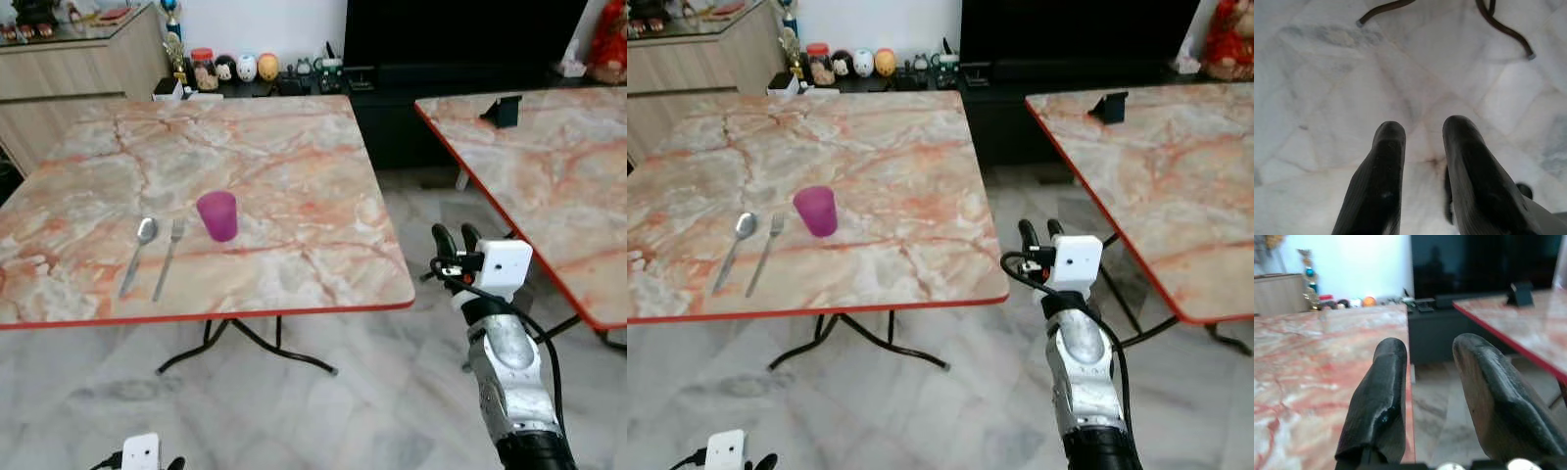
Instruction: Setting the table
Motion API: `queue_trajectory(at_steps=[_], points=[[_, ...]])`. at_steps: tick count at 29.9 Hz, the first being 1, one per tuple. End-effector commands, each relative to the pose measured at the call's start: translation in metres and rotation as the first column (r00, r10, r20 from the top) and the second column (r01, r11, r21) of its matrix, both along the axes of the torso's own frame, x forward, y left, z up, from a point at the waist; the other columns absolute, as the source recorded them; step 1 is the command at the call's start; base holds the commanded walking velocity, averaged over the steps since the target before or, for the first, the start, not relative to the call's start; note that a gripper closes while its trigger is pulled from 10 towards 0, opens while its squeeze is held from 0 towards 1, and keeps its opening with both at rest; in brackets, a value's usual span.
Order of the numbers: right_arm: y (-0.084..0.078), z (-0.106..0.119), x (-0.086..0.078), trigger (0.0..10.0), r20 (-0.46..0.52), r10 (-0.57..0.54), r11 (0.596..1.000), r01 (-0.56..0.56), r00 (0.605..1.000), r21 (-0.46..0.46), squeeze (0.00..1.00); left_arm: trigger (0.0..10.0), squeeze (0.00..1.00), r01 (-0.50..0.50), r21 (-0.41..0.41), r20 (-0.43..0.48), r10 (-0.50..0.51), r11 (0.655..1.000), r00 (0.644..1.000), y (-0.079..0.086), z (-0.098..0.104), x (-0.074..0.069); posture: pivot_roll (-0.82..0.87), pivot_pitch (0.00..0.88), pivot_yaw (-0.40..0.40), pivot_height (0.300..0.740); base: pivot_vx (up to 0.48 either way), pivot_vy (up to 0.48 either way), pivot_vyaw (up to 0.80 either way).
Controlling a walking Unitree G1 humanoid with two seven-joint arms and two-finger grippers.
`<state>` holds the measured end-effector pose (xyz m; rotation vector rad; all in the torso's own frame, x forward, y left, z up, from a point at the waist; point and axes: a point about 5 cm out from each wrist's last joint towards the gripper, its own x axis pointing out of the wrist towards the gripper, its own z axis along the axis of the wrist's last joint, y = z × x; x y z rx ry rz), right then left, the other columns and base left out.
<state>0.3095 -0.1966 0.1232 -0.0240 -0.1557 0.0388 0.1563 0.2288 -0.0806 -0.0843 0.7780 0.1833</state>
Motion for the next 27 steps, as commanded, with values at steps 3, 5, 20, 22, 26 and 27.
queue_trajectory(at_steps=[3,5,20,22,26,27], points=[[-0.0014,0.0011,-0.0007,10.0,0.01,-0.004,1.0,0.004,1.0,0.007,0.0,10.0,0.0,0.002,0.002,-0.011,-0.002,1.0,1.0,0.0019,-0.0008,-0.0023,-0.09,0.0,0.032,0.74,0.0,0.355,0.0],[-0.0011,0.0008,-0.0008,10.0,0.009,-0.003,1.0,0.003,1.0,0.007,0.0,10.0,0.0,0.002,0.002,-0.01,-0.002,1.0,1.0,0.0019,-0.0007,-0.0023,-0.09,0.0,0.031,0.74,0.0,0.352,0.0],[-0.0007,0.0015,0.0007,10.0,0.005,-0.004,1.0,0.004,1.0,0.011,0.0,10.0,0.0,-0.002,0.001,0.007,0.002,1.0,1.0,0.0008,0.001,0.0018,-0.08,0.0,0.023,0.74,0.0,0.353,0.0],[-0.0005,0.0015,0.0006,10.0,0.005,-0.004,1.0,0.004,1.0,0.011,0.0,10.0,0.0,-0.003,0.001,0.007,0.003,1.0,1.0,0.0006,0.001,0.0018,-0.08,0.0,0.023,0.74,0.0,0.351,0.0],[-0.0005,0.0018,0.0007,10.0,0.004,-0.004,1.0,0.004,1.0,0.013,0.0,10.0,0.0,-0.004,-0.002,0.007,0.004,1.0,1.0,-0.0004,0.0007,0.0014,-0.08,0.0,0.022,0.74,0.0,0.351,0.0],[-0.0007,0.0018,0.0007,10.0,0.004,-0.004,1.0,0.004,1.0,0.013,0.0,10.0,0.0,-0.004,-0.003,0.007,0.004,1.0,1.0,-0.0009,0.0005,0.0014,-0.08,0.0,0.022,0.74,0.0,0.349,0.0]])
